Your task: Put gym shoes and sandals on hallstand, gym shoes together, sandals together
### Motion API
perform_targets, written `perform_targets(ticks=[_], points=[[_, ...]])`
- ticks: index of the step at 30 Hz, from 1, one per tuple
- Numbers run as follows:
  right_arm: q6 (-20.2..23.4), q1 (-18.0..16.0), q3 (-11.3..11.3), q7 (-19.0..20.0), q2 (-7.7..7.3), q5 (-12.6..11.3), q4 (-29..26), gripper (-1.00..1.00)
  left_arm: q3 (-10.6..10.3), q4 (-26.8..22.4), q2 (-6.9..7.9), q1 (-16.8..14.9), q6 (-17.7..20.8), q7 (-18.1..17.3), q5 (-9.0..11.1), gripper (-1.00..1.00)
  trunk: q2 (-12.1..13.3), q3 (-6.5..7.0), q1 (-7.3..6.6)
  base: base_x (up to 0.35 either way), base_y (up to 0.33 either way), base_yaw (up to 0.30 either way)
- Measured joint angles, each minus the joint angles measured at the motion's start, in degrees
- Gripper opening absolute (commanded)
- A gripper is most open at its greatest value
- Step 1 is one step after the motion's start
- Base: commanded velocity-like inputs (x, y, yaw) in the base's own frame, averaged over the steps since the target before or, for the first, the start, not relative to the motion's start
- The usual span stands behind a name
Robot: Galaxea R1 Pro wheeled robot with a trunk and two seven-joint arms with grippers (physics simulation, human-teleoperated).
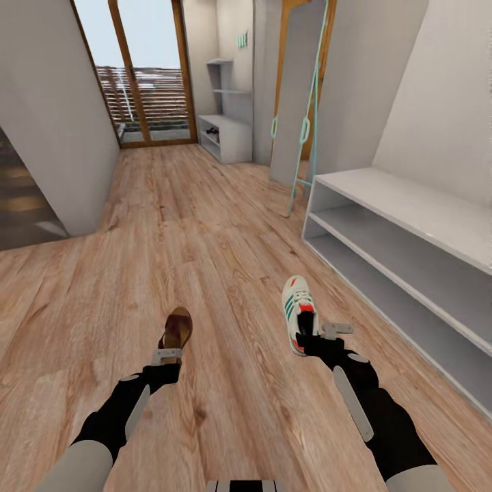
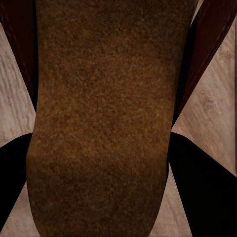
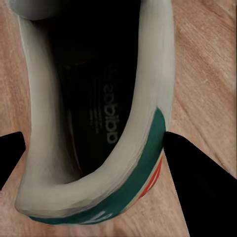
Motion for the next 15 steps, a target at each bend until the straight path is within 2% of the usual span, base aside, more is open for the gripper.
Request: perform_targets(ticks=[5,15], points=[[0.00,0.00,0.00,0.02,-0.03,0.04,-0.01,-1.00,0.03,0.01,0.00,0.01,0.00,0.00,-0.02,-1.00,0.00,0.47,0.00,0.000,0.000,0.000],[0.00,-0.01,-0.01,0.02,-0.03,0.11,-0.02,-1.00,0.02,0.00,0.00,0.00,0.01,0.00,0.01,-1.00,0.13,3.63,-0.26,0.000,0.000,0.000]])
